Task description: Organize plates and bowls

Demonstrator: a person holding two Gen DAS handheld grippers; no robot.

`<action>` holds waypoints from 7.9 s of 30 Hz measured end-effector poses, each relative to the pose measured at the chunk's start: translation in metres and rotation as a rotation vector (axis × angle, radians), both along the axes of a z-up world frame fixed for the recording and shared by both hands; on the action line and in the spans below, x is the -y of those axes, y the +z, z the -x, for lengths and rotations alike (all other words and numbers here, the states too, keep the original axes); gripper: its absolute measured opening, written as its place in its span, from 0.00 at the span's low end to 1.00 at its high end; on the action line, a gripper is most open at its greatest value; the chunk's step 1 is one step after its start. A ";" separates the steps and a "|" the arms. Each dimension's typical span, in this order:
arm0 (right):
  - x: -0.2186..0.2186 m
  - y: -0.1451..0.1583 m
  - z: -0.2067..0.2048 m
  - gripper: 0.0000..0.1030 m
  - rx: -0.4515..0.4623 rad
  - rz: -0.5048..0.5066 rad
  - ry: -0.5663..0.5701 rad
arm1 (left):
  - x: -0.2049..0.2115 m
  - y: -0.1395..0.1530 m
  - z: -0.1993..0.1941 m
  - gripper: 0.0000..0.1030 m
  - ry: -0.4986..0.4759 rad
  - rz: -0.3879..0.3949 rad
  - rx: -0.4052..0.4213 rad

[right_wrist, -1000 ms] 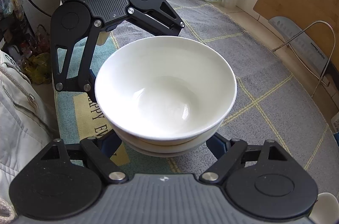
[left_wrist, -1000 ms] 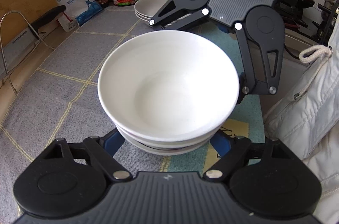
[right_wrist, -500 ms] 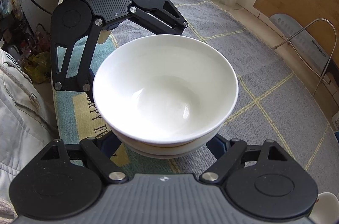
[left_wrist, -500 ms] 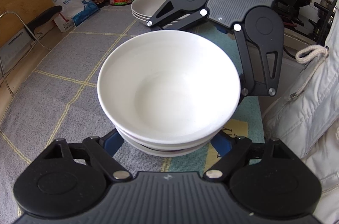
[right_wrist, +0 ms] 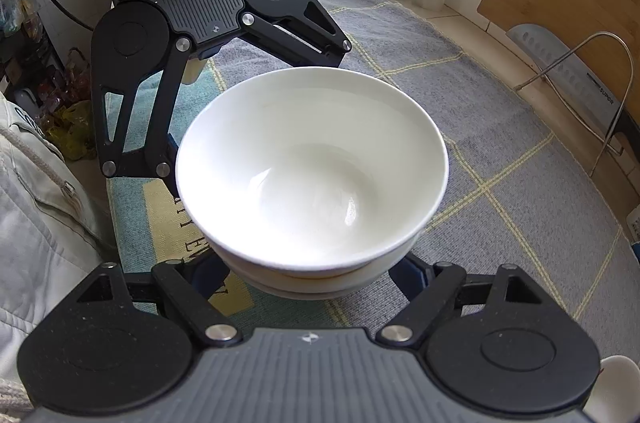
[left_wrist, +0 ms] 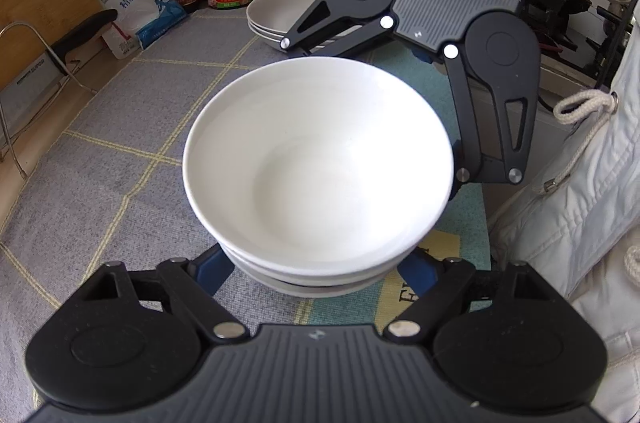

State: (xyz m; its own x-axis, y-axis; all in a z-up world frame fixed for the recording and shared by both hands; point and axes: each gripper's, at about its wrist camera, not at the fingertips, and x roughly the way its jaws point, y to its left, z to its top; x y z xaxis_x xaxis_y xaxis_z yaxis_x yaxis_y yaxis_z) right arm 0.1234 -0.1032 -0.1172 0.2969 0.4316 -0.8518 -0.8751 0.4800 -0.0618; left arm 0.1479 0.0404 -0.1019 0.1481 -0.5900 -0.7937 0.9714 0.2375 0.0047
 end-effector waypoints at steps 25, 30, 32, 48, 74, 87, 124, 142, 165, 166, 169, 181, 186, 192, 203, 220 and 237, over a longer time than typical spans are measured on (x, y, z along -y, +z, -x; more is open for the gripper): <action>0.108 0.047 0.024 0.86 0.060 0.022 0.006 | 0.112 0.038 0.026 0.84 -0.006 0.043 0.065; 0.139 0.055 0.026 0.86 0.090 0.035 -0.027 | 0.144 0.046 0.022 0.84 -0.041 0.050 0.094; 0.150 0.058 0.026 0.86 0.102 0.039 -0.042 | 0.157 0.048 0.019 0.84 -0.055 0.053 0.105; 0.225 0.058 0.008 0.86 0.151 0.080 -0.155 | 0.234 0.040 -0.025 0.84 -0.150 0.053 0.149; 0.258 0.031 -0.031 0.86 0.123 0.090 -0.205 | 0.274 0.024 -0.058 0.84 -0.126 0.009 0.141; 0.262 0.026 -0.037 0.87 0.096 0.080 -0.207 | 0.276 0.020 -0.063 0.84 -0.110 0.004 0.109; 0.260 0.045 -0.013 1.00 0.193 0.078 -0.369 | 0.222 0.043 -0.016 0.99 0.125 0.140 0.267; 0.201 0.067 0.061 1.00 0.234 -0.017 -1.235 | 0.146 0.074 0.063 0.99 0.543 0.349 0.283; 0.126 0.113 0.143 1.00 0.448 -0.116 -1.521 | 0.112 0.121 0.086 0.99 0.719 0.289 0.217; 0.126 0.114 0.143 1.00 0.450 -0.117 -1.520 | 0.111 0.121 0.086 0.99 0.725 0.290 0.215; 0.124 0.115 0.143 1.00 0.459 -0.114 -1.515 | 0.111 0.121 0.085 0.99 0.733 0.286 0.210; 0.127 0.115 0.144 1.00 0.466 -0.105 -1.524 | 0.118 0.120 0.085 0.99 0.738 0.284 0.204; 0.130 0.116 0.146 1.00 0.470 -0.100 -1.531 | 0.121 0.121 0.085 0.99 0.730 0.285 0.201; 0.130 0.117 0.147 1.00 0.479 -0.092 -1.532 | 0.122 0.121 0.085 0.99 0.734 0.282 0.204; 0.129 0.120 0.147 1.00 0.488 -0.092 -1.530 | 0.122 0.124 0.085 0.99 0.739 0.286 0.210; 0.128 0.123 0.147 1.00 0.501 -0.076 -1.527 | 0.121 0.124 0.084 0.99 0.741 0.288 0.209; 0.130 0.124 0.147 1.00 0.501 -0.069 -1.527 | 0.122 0.124 0.083 0.99 0.743 0.286 0.207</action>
State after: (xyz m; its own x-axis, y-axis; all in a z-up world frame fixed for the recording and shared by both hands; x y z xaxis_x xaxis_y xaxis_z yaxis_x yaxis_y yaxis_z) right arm -0.0238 -0.2330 0.0065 0.6944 -0.4832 -0.5333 0.5016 0.8564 -0.1228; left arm 0.0646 -0.0821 0.0219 0.7066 -0.4555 -0.5415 0.5463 0.8376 0.0082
